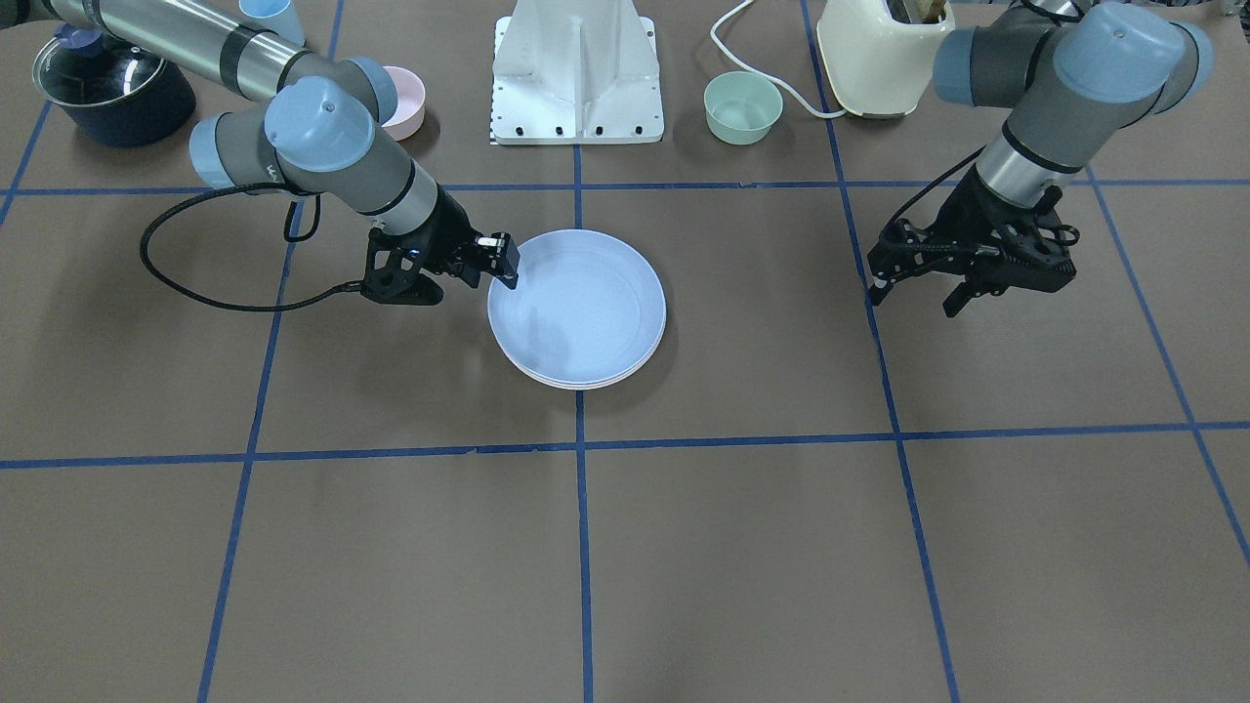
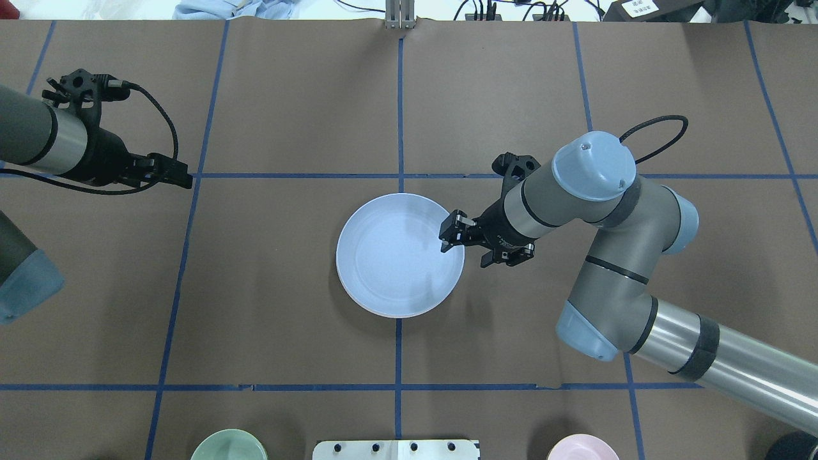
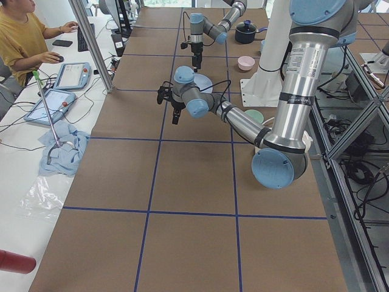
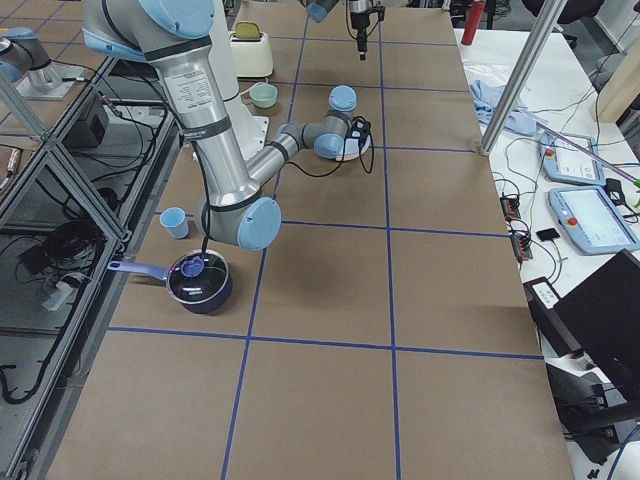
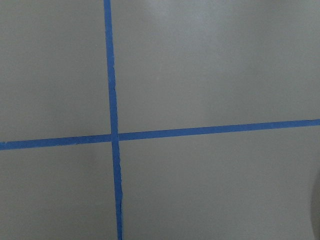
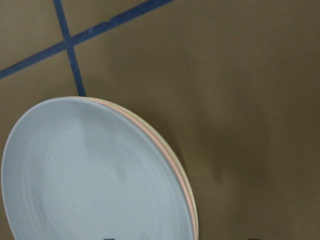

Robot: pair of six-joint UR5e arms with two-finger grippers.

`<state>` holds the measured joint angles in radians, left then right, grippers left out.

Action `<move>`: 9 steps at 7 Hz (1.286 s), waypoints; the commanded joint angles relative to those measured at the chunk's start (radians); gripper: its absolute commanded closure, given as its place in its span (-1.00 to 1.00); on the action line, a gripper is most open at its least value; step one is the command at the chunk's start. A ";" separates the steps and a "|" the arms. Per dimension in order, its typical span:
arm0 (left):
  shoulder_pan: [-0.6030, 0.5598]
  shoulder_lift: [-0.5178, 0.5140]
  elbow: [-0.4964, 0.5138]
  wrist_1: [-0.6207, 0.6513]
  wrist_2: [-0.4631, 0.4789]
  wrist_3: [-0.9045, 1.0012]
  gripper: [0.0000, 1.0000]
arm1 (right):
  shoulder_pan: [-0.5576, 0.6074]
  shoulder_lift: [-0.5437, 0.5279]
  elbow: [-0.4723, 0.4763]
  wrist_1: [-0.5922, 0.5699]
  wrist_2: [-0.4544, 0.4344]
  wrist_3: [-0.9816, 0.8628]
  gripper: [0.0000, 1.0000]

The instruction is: Stack three plates with pink and blue

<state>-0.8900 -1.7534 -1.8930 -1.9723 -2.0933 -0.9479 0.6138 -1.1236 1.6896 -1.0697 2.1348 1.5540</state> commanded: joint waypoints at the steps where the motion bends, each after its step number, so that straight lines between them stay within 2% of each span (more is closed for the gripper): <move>1: -0.006 0.002 0.002 -0.008 -0.001 0.017 -1.00 | 0.087 -0.038 0.015 -0.048 0.011 -0.015 -1.00; 2: -0.033 0.003 0.008 -0.007 -0.004 0.090 -1.00 | 0.130 -0.044 0.015 -0.085 0.011 -0.053 -1.00; 3: -0.070 0.021 0.012 0.000 -0.037 0.162 -1.00 | 0.185 -0.074 0.015 -0.116 0.037 -0.184 -1.00; 5: -0.220 0.055 0.069 0.001 -0.128 0.390 -1.00 | 0.372 -0.209 0.013 -0.122 0.198 -0.493 -1.00; 6: -0.281 0.060 0.110 0.004 -0.129 0.493 -1.00 | 0.445 -0.273 0.013 -0.124 0.226 -0.638 -1.00; 8: -0.453 0.060 0.274 0.003 -0.186 0.743 -1.00 | 0.582 -0.376 -0.016 -0.165 0.226 -0.942 -1.00; 9: -0.508 0.060 0.306 0.003 -0.186 0.779 -1.00 | 0.654 -0.384 -0.027 -0.291 0.214 -1.152 -1.00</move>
<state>-1.3203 -1.6938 -1.6447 -1.9696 -2.2672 -0.2531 1.1816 -1.4793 1.6780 -1.2537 2.3561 0.6337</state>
